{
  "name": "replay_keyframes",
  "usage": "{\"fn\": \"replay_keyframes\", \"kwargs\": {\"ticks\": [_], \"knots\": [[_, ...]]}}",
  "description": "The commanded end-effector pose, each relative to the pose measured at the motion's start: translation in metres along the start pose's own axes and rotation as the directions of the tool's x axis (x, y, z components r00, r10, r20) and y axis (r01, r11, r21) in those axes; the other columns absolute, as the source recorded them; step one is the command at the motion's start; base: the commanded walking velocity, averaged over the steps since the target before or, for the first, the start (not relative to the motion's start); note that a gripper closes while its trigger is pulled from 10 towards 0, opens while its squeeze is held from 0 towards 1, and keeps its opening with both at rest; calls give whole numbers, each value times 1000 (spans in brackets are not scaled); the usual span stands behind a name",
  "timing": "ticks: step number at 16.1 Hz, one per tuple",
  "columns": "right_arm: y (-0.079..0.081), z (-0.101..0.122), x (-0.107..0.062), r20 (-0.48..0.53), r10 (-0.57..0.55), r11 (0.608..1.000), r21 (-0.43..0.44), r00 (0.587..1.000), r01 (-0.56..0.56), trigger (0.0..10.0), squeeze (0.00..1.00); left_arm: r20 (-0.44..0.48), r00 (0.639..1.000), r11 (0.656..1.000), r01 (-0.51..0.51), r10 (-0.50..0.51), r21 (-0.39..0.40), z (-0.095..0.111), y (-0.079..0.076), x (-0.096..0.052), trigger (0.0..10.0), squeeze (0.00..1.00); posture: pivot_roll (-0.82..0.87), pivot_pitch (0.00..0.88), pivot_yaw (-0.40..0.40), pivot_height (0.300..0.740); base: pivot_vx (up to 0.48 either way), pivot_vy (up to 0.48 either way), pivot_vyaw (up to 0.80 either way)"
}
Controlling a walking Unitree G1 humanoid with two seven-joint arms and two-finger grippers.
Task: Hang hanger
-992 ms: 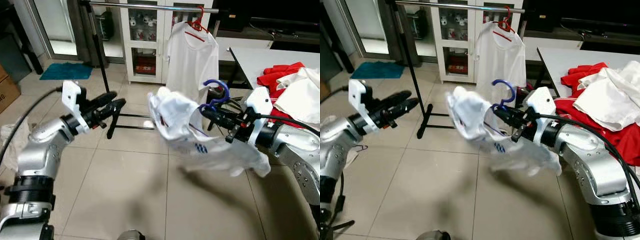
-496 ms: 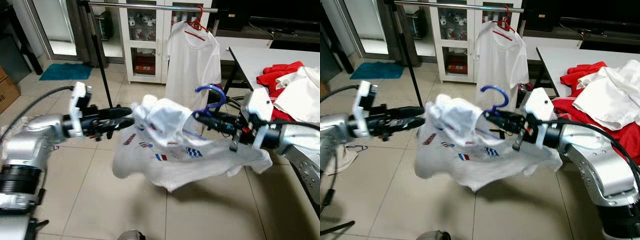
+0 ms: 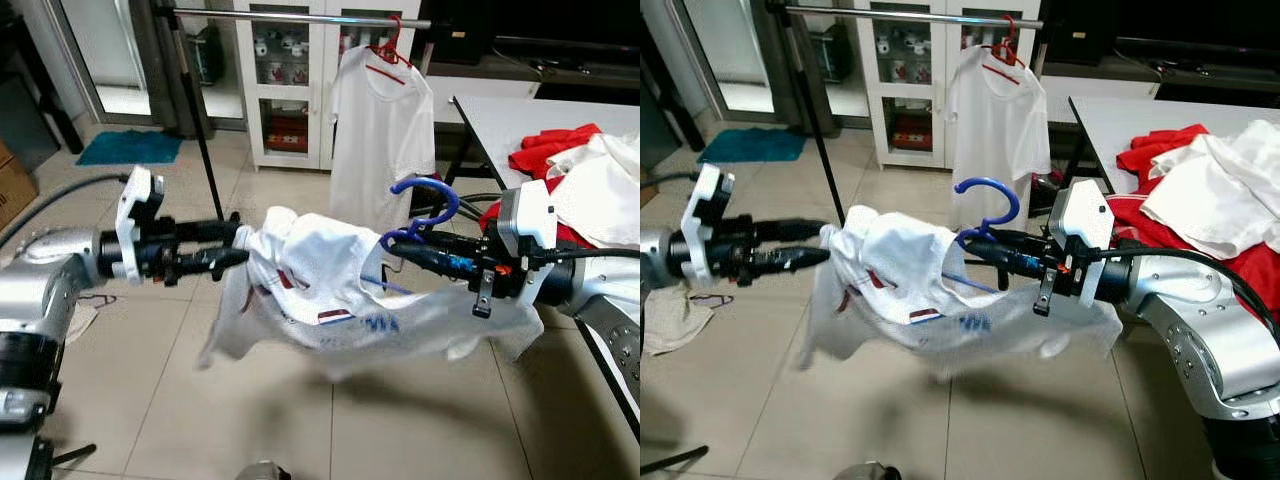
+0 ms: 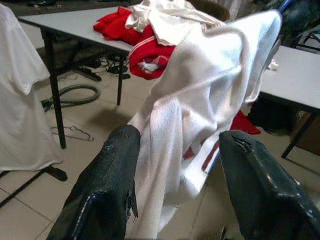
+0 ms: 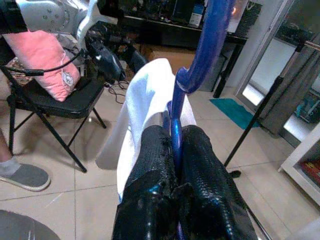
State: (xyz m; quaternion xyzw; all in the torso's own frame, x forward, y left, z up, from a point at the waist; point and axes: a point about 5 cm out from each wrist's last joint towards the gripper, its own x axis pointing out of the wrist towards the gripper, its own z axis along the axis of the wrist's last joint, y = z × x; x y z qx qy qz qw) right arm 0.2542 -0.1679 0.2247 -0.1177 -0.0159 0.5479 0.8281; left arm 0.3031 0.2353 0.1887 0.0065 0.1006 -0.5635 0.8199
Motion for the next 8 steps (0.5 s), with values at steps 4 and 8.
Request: {"fn": "replay_keyframes", "kwargs": {"ticks": [4, 8], "knots": [[-1, 11, -2, 34, 24, 999, -30, 999, -23, 10000, 0, 19, 1000, 1000, -11, 12, -11, -5, -1, 1, 2824, 0, 58, 31, 27, 740, 0, 0, 0], [-2, 9, -2, 22, 23, 999, -27, 999, -22, 10000, 0, 64, 998, 1000, -18, 19, -15, -2, -7, -1, 0, 0, 60, 33, 20, 740, 0, 0, 0]]}}
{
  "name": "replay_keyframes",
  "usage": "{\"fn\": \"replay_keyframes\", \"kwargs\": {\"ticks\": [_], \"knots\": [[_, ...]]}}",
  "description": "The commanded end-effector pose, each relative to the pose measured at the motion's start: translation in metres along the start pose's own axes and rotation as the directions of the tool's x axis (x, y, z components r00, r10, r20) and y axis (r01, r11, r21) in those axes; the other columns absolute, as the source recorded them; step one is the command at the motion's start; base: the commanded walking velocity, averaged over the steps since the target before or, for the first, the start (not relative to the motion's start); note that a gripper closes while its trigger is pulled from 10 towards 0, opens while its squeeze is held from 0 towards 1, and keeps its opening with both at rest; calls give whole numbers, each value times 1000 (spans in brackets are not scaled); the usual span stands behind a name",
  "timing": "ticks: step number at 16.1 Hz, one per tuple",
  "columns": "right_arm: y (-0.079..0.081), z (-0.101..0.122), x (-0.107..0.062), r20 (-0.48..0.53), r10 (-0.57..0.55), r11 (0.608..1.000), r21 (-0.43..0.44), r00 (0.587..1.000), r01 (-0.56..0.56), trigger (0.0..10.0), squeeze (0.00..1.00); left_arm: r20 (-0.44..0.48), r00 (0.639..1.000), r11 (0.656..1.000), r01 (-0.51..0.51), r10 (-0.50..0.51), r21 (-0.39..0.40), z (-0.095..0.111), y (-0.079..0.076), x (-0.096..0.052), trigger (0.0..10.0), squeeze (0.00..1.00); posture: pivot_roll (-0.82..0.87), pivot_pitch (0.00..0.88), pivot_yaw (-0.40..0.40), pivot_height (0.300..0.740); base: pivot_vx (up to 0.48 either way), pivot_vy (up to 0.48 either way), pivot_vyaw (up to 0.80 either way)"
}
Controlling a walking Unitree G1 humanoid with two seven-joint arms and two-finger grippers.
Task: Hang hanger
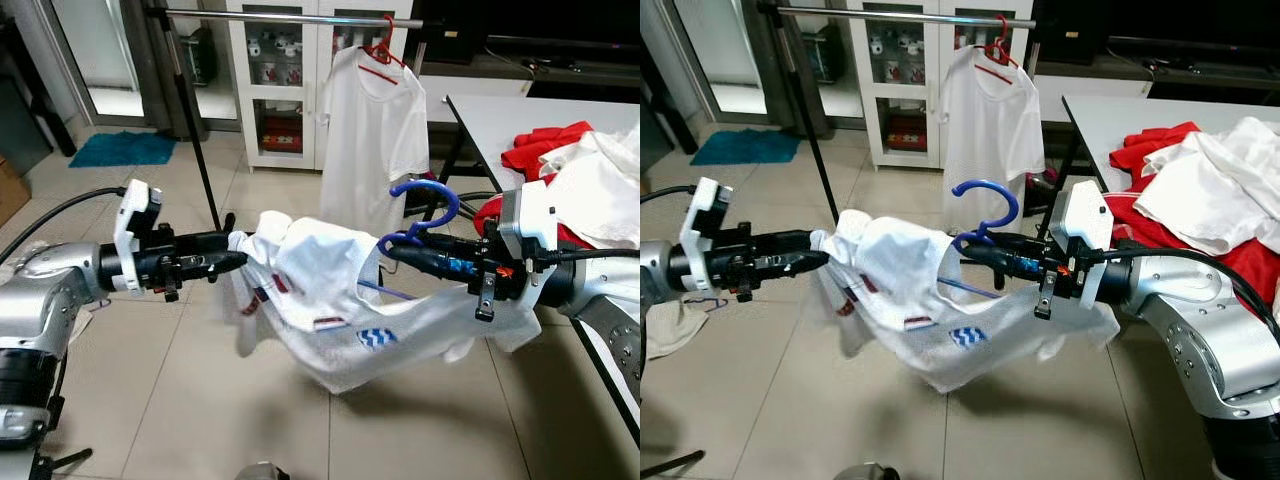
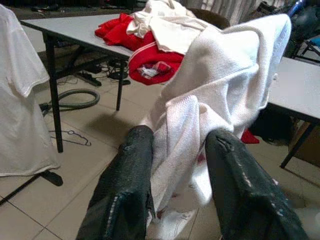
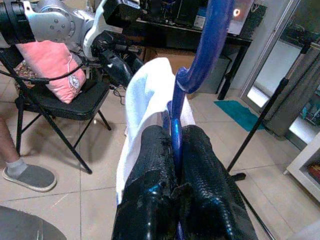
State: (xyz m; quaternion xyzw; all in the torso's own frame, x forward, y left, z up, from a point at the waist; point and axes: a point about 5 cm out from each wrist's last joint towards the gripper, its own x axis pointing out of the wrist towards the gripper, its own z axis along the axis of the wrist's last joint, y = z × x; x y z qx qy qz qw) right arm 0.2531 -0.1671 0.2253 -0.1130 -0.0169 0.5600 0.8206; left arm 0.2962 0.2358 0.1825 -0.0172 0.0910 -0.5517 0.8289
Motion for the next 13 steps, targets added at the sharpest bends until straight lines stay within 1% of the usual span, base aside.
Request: {"fn": "replay_keyframes", "kwargs": {"ticks": [1, 6, 10, 13], "knots": [[-4, 8, -2, 11, -4, 999, -32, 1000, 4, 10000, 0, 22, 1000, 1000, 6, -7, 12, 4, -2, 1, 0, 0, 60, 33, 20, 740, 0, 0, 0], [-4, 6, -1, 5, -7, 999, -33, 1000, 7, 10000, 0, 30, 1000, 1000, 7, -7, 2, 3, -6, -1, 0, 0, 62, 32, 25, 740, 0, 0, 0], [-4, 5, -2, -5, -19, 999, -31, 1000, 19, 10000, 0, 19, 1000, 1000, 17, -17, -7, 3, -7, -1, 0, 0, 59, 28, 34, 740, 0, 0, 0], [-8, -3, -4, -66, -71, 997, -29, 995, 69, 10000, 0, 20, 1000, 1000, 9, -8, -1, 5, -8, -2, 0, 0, 58, 28, 36, 740, 0, 0, 0]]}}
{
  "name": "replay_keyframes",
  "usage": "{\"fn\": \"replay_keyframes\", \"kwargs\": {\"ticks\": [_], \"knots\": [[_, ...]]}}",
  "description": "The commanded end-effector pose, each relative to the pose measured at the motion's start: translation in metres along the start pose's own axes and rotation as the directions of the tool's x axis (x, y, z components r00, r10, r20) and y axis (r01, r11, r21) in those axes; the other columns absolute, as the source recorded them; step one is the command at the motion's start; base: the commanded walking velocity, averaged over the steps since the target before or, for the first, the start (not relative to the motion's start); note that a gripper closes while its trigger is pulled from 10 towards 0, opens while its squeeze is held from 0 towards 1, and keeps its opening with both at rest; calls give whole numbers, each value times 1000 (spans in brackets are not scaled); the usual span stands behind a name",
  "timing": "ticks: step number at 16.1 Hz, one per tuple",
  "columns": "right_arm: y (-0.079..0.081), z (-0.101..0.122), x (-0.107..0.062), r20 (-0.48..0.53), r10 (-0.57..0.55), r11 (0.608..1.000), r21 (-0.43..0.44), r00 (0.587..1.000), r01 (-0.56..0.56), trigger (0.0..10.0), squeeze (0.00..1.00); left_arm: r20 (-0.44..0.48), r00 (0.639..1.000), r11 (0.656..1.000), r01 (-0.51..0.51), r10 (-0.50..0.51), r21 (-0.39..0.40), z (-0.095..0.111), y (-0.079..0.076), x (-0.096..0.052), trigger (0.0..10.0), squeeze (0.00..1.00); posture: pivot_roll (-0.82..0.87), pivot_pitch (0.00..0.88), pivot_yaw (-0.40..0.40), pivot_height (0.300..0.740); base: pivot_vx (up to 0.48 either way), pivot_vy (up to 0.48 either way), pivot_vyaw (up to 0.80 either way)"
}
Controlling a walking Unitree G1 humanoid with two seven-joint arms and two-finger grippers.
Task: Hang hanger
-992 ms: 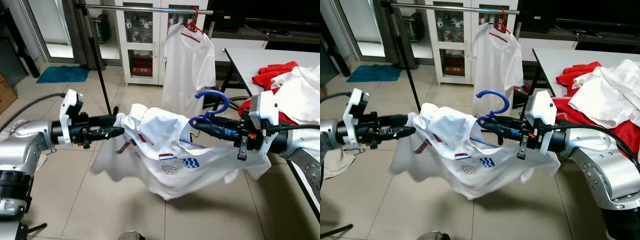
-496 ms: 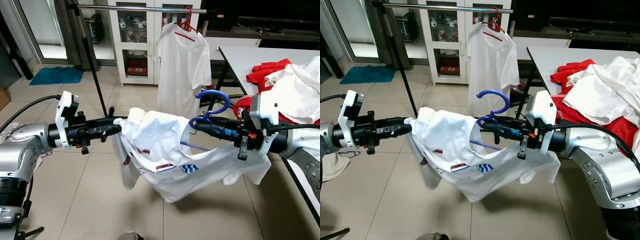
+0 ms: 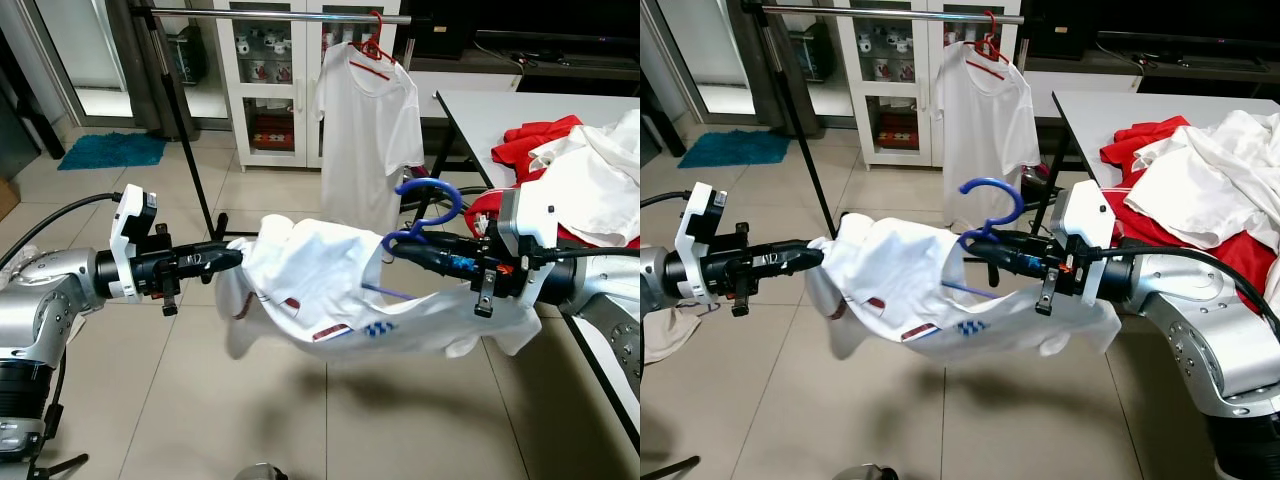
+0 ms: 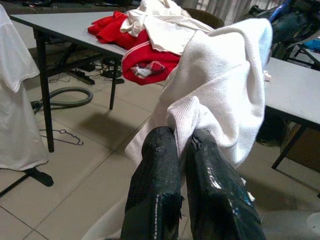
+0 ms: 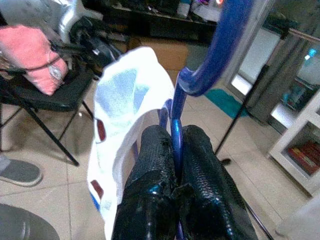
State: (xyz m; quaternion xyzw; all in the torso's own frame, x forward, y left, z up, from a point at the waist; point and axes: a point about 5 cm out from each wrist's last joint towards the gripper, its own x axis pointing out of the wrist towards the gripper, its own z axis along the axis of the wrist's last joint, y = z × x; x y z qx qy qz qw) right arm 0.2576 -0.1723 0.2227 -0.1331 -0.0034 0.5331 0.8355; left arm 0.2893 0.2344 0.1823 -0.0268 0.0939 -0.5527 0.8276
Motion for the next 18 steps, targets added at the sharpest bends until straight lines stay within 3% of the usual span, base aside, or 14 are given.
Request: {"fn": "replay_keyframes", "kwargs": {"ticks": [1, 5, 7, 8, 10, 14, 18], "knots": [[-4, -4, -2, -49, -36, 999, -3, 998, 36, 10000, 0, 20, 1000, 1000, -1, 0, 28, 9, -1, -2, 0, 0, 61, 28, 34, 740, 0, 0, 0], [-6, -16, -1, -126, -58, 998, -3, 990, 59, 10000, 0, 46, 998, 995, -43, 39, 91, 17, 1, -4, 0, 0, 65, 26, 29, 740, 0, 0, 0], [-5, -21, 0, -161, -53, 999, -19, 986, 50, 10000, 0, 121, 991, 996, -60, 52, 68, 26, 3, -5, 0, 0, 66, 26, 28, 740, 0, 0, 0], [-4, -22, 0, -163, -51, 999, -17, 985, 49, 10000, 0, 219, 974, 998, -62, 54, 30, 36, 3, -5, 0, 0, 66, 28, 28, 740, 0, 0, 0], [-3, -23, 0, -168, -48, 999, -19, 985, 46, 10000, 0, 304, 951, 998, -60, 58, -1, 44, 3, -6, 0, 0, 65, 28, 29, 740, 0, 0, 0], [-7, -14, 1, -104, -66, 998, -16, 992, 64, 10000, 0, 23, 995, 991, -101, 99, 87, 11, 4, -3, 0, 0, 65, 28, 29, 740, 0, 0, 0], [-8, 2, 0, 3, -68, 998, 3, 998, 68, 10000, 0, -33, 977, 971, -203, 209, 124, -7, 11, 2, 0, 0, 58, 24, 29, 740, 0, 0, 0]]}}
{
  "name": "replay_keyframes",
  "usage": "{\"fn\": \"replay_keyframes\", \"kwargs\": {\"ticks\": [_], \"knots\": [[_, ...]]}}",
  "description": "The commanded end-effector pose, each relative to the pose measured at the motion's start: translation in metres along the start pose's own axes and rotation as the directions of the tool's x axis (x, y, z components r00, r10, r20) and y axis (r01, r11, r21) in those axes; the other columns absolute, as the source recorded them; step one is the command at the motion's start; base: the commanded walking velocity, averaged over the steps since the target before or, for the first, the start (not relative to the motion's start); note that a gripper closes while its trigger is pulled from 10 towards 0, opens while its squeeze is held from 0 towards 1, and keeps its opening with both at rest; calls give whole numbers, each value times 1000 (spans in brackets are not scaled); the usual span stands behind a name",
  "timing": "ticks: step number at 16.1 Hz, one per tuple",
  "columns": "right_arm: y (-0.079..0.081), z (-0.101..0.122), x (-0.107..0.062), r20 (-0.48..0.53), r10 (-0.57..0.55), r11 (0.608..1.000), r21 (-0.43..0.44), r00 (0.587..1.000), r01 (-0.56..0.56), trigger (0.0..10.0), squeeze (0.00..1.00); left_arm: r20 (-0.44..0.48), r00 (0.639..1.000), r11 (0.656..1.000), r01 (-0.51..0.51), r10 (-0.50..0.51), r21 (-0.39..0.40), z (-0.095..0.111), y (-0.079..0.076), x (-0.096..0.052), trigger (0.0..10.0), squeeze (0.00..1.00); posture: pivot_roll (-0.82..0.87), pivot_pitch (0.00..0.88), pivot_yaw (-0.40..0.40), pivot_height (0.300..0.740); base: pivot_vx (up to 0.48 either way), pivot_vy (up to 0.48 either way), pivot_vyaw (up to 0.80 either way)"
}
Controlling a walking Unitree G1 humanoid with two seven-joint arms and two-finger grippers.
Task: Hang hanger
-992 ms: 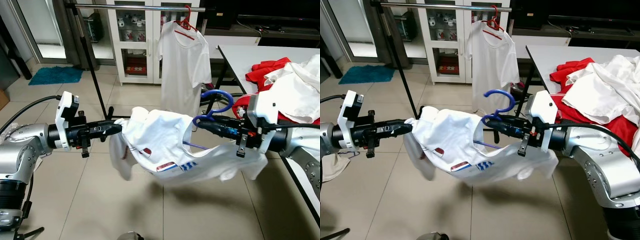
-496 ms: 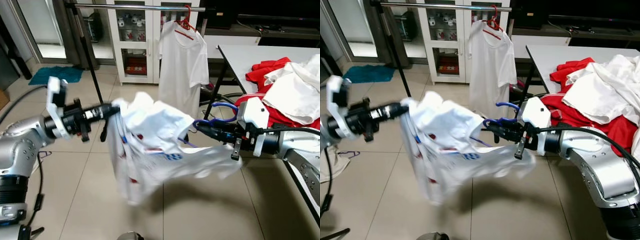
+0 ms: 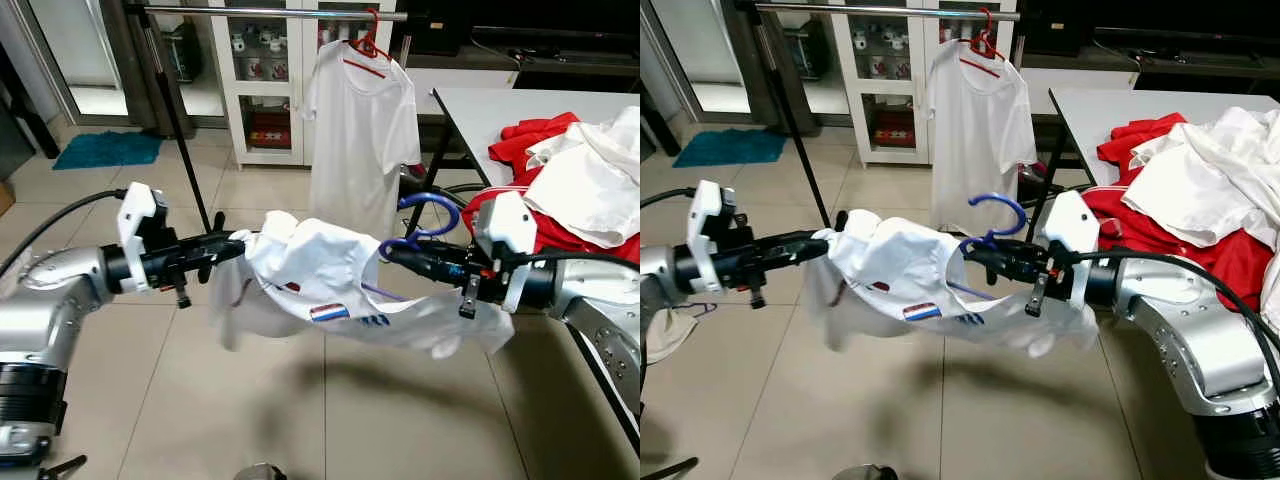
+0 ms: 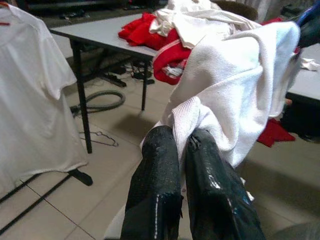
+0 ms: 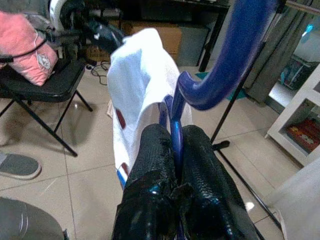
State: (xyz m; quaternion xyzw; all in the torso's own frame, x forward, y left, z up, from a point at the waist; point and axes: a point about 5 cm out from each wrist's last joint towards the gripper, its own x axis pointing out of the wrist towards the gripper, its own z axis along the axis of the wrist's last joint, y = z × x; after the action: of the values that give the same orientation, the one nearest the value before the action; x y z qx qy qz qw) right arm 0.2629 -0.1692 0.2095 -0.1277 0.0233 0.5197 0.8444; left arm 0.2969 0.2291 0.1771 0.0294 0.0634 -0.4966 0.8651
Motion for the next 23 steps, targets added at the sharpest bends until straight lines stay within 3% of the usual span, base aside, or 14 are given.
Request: {"fn": "replay_keyframes", "kwargs": {"ticks": [1, 2, 3, 4, 5, 8, 9, 10, 11, 12, 13, 15, 16, 23], "knots": [[-7, 16, -8, 57, -39, 999, -29, 998, 41, 10000, 0, -5, 997, 997, -76, 76, 16, -3, 6, -5, 902, 0, 57, 21, 28, 740, 0, 0, 0], [-7, 16, -8, 52, -37, 999, -32, 998, 39, 10000, 0, 66, 993, 996, -93, 93, -2, 3, 6, -3, 10000, 0, 57, 21, 28, 740, 0, 0, 0], [-7, 15, -8, 49, -35, 999, -31, 998, 37, 10000, 0, 115, 991, 998, -60, 62, -27, 7, 3, -1, 10000, 0, 59, 17, 26, 740, 0, 0, 0], [-6, 14, -7, 45, -29, 999, -31, 999, 31, 10000, 0, 114, 993, 999, -31, 33, -23, 6, -1, -1, 10000, 976, 59, 17, 26, 740, 0, 0, 0], [-5, 14, -7, 44, -26, 999, -31, 999, 27, 10000, 0, 106, 994, 999, -9, 12, -34, 3, -4, -2, 10000, 1000, 59, 14, 26, 740, 0, 0, 0], [-5, 14, -8, 47, -19, 999, -28, 999, 21, 10000, 0, 113, 992, 998, -62, 64, -20, 1, -1, -7, 10000, 1000, 61, 7, 23, 740, 0, 0, 0], [-5, 14, -9, 45, -10, 1000, -28, 999, 11, 10000, 0, 76, 996, 998, -55, 56, -17, -3, -2, -13, 10000, 98, 62, 3, 20, 740, 0, 0, 0], [-5, 14, -9, 37, -5, 999, -32, 999, 6, 10000, 0, 47, 998, 999, -44, 45, -17, -6, -4, -16, 10000, 0, 63, 3, 19, 740, 0, 0, 0], [-5, 13, -9, 33, -4, 999, -34, 999, 5, 10000, 0, 37, 998, 999, -43, 44, -16, -7, -5, -18, 10000, 0, 63, 3, 19, 740, 0, 0, 0], [-5, 13, -8, 35, 0, 999, -32, 999, 2, 10000, 0, 52, 997, 998, -64, 65, -14, -5, -3, -20, 10000, 706, 65, 3, 15, 740, 0, 0, 0], [-4, 13, -8, 36, 4, 1000, -31, 999, -3, 10000, 0, 47, 996, 997, -71, 72, -5, -5, -2, -20, 10000, 784, 68, 6, 10, 740, 0, 0, 0], [-4, 15, -6, 40, 17, 999, -32, 999, -16, 10000, 0, 35, 997, 997, -76, 75, 22, -5, 0, -17, 10000, 169, 68, 7, 8, 740, 0, 0, 0], [-4, 15, -5, 42, 20, 999, -33, 999, -19, 10000, 0, 35, 997, 997, -69, 68, 20, -5, 1, -15, 10000, 0, 68, 9, 7, 740, 0, 0, 0], [2, 20, -8, 58, 67, 998, -23, 996, -66, 10000, 0, 1, 997, 997, -78, 78, 25, -10, 14, -6, 10000, 0, 55, 21, 14, 740, 0, 0, 0]]}}
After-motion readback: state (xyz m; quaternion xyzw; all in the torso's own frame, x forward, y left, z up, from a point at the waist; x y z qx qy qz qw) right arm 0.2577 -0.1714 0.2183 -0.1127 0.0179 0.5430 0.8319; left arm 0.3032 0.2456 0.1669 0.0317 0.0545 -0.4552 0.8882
